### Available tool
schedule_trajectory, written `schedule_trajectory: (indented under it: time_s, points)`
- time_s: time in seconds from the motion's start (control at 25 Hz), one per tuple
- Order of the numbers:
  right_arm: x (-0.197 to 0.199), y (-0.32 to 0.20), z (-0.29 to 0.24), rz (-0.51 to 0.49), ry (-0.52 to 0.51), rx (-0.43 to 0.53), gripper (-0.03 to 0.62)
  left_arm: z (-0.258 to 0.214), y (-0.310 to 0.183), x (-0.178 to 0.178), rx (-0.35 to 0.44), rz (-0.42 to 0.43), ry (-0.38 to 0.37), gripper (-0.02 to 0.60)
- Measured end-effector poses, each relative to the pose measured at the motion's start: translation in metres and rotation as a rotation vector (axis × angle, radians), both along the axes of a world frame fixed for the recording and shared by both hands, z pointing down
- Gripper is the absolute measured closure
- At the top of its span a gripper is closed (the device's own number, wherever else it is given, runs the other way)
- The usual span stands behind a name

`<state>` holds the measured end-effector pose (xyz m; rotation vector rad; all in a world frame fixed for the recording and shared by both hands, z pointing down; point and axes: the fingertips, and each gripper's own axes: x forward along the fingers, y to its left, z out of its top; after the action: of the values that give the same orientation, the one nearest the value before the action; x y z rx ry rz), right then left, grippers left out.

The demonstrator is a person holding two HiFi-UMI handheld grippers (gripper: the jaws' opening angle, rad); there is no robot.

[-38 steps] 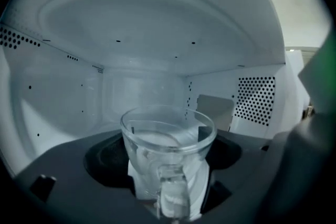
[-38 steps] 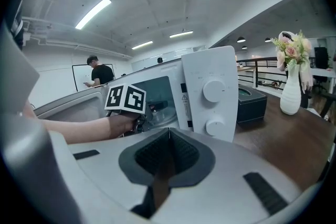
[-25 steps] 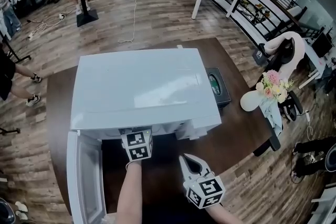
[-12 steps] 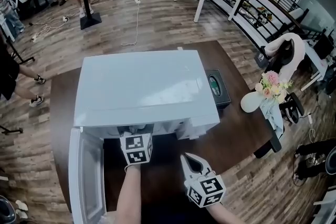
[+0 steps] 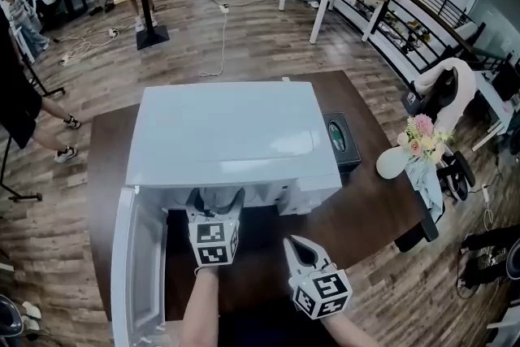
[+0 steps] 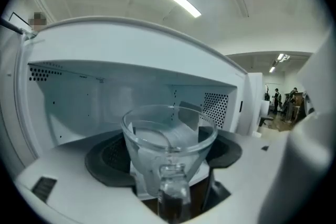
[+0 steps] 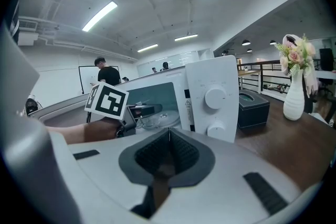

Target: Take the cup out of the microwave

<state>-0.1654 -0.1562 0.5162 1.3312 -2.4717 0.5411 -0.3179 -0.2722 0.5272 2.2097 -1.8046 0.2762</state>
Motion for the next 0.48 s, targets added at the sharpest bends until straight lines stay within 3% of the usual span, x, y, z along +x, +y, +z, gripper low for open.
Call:
schedule_trajectory:
  time_s: [0.48]
  points:
    - [-0.014, 0.000, 0.004, -0.017, -0.024, 0.008, 0.602, -0.003, 0.063, -0.011, -0.015, 0.005, 0.020, 0.195]
